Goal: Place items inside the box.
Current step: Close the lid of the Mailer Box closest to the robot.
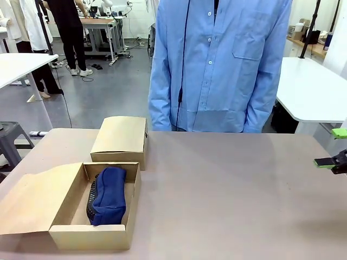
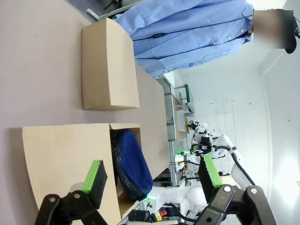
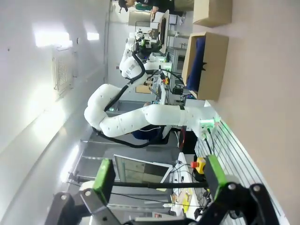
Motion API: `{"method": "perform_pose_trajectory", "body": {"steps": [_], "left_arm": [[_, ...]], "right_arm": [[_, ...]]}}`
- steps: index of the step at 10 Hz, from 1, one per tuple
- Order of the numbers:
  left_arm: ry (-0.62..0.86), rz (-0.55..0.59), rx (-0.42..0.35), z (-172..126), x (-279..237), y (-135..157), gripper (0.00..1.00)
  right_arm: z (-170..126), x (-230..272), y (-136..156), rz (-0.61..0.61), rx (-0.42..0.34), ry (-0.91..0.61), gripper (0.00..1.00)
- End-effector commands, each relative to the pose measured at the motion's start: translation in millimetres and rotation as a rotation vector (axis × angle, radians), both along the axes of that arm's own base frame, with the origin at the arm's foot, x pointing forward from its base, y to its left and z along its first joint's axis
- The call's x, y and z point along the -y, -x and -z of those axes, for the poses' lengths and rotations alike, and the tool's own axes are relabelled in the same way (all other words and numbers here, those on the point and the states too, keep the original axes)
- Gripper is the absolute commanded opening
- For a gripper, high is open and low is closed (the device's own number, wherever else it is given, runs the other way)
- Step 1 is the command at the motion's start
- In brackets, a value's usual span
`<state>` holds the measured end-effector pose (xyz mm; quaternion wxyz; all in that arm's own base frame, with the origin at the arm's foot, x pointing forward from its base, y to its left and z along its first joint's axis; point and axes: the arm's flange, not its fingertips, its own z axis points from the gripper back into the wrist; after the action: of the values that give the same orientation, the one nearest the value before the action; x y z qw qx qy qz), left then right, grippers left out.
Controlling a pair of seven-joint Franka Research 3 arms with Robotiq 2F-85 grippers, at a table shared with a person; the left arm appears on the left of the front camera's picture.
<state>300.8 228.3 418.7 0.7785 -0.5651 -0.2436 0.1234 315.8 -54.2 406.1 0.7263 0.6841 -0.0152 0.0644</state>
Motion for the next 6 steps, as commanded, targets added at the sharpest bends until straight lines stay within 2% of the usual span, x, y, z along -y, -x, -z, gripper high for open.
{"method": "perform_pose_trajectory", "body": {"steps": [1, 2, 4, 5, 6], "left_arm": [[-0.064, 0.065, 0.176, -15.5, 7.9, 8.0, 1.0], [-0.216, 0.219, 0.343, -29.6, 31.4, 2.9, 1.0], [-0.468, 0.659, 0.557, -33.7, 128.1, -5.0, 1.0], [-0.583, 0.812, 0.74, -31.6, 181.3, -3.8, 1.0], [-0.78, 0.742, 0.984, -27.8, 209.7, -5.4, 1.0]], "right_arm": [[-4.0, 4.4, 1.1, -0.008, -0.016, 0.003, 1.0], [-4.0, 4.4, 1.1, -0.008, -0.016, 0.003, 1.0], [-4.0, 4.4, 1.1, -0.008, -0.016, 0.003, 1.0], [-4.0, 4.4, 1.1, -0.008, -0.016, 0.003, 1.0], [-4.0, 4.4, 1.1, -0.008, -0.016, 0.003, 1.0]]}}
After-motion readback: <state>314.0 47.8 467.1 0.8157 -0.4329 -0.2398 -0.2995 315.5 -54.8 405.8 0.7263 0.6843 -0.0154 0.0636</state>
